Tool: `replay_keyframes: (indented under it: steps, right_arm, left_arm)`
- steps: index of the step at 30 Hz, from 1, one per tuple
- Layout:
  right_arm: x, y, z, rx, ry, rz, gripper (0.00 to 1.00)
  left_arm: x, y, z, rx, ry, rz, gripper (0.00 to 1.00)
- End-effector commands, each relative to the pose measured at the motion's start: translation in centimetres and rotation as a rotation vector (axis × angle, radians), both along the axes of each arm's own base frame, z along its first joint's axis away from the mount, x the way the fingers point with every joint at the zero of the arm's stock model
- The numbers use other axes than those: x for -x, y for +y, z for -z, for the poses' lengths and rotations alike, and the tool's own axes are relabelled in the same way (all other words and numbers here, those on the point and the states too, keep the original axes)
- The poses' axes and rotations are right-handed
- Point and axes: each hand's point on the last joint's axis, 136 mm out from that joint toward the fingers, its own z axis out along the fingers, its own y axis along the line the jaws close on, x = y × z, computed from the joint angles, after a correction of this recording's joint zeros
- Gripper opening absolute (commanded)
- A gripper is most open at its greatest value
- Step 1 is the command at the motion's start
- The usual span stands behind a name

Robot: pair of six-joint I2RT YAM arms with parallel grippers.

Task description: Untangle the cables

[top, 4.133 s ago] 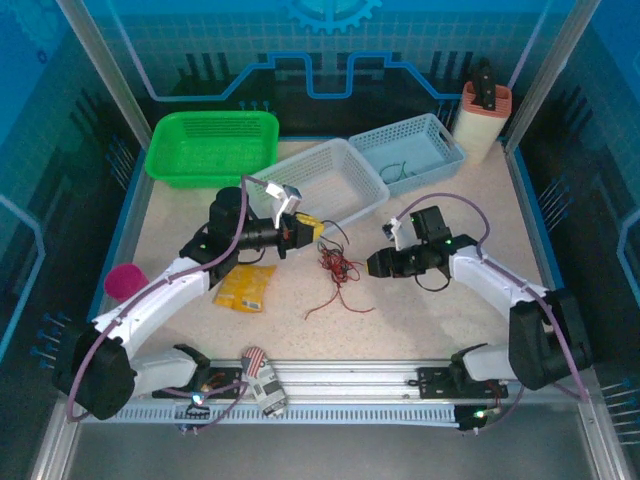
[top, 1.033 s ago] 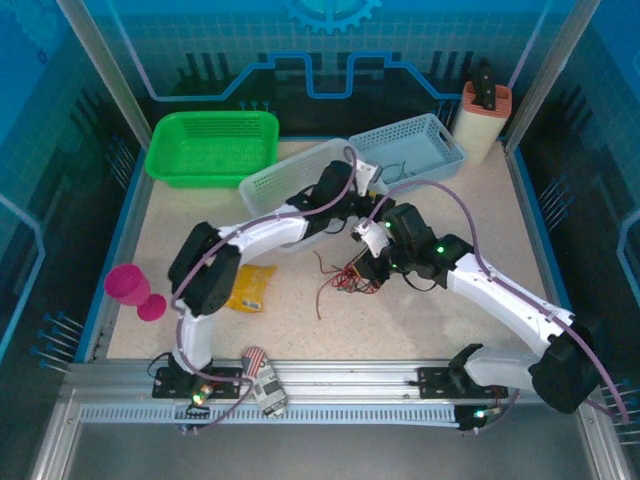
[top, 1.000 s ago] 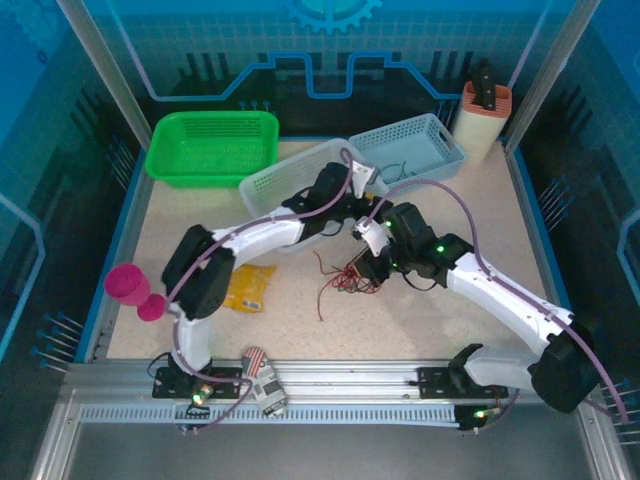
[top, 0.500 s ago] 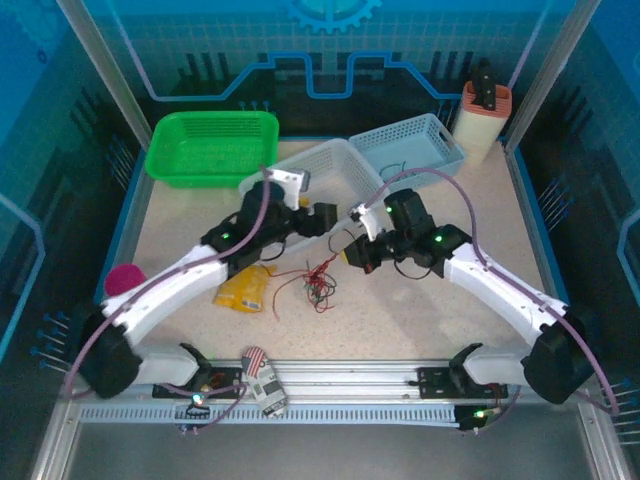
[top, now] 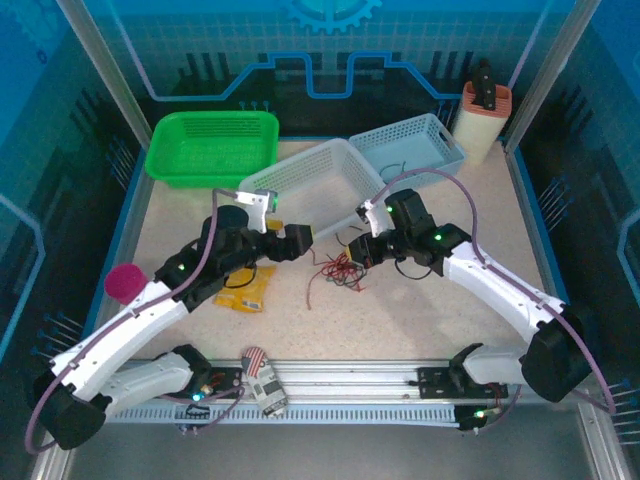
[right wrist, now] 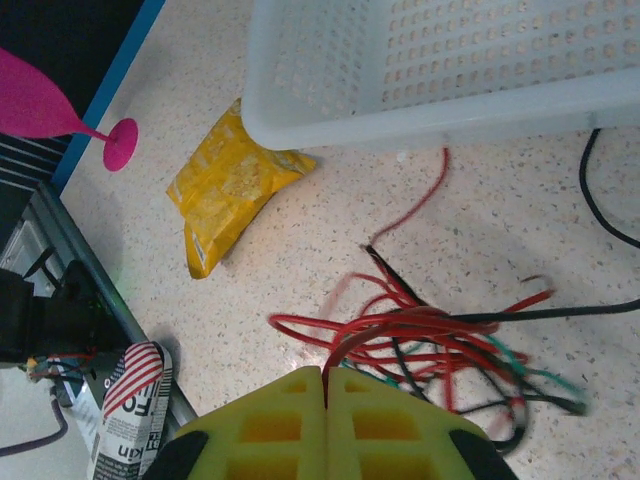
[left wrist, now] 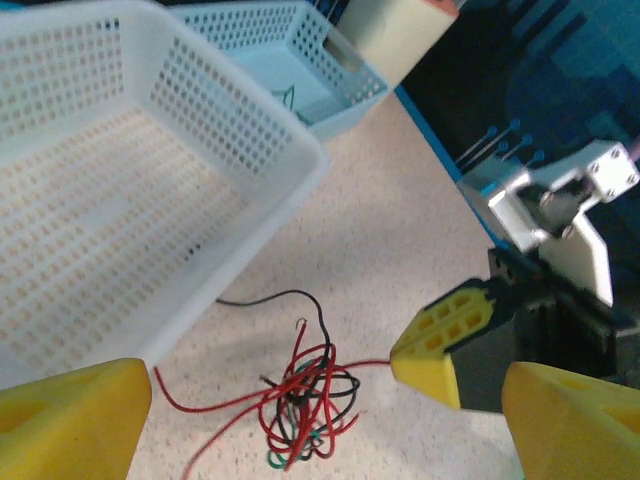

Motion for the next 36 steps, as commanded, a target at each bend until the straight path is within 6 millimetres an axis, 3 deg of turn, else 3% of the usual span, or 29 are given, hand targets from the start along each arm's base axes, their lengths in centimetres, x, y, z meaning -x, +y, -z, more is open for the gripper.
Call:
replay_keyframes:
  steps: [1, 9, 19, 30, 36]
  right_arm:
    - [-0.7, -0.4, -0.9, -0.010, 0.015, 0.078, 0.00]
    - [-1.2, -0.5, -0.8, -0.036, 0.062, 0.154, 0.00]
    - [-1.1, -0.4, -0.6, -0.036, 0.077, 0.153, 0.00]
    - [-1.0, -0.2, -0.7, -0.046, 0.081, 0.137, 0.00]
    - [-0.9, -0.1, -1.0, -0.062, 0.078, 0.135, 0.00]
  left_arm:
    - [1.3, -0.5, 2.9, 0.015, 0.206, 0.015, 0.90]
    - [2.6, -2.9, 6.6, 0.102, 0.503, 0.046, 0.76]
    - [2.0, -5.1, 7.7, 0.085, 0.513, 0.132, 0.50]
    - [1.4, -6.3, 10.1, -0.022, 0.527, 0.161, 0.35]
    - [1.3, -7.0, 10.7, -0.038, 0.499, 0.192, 0.33]
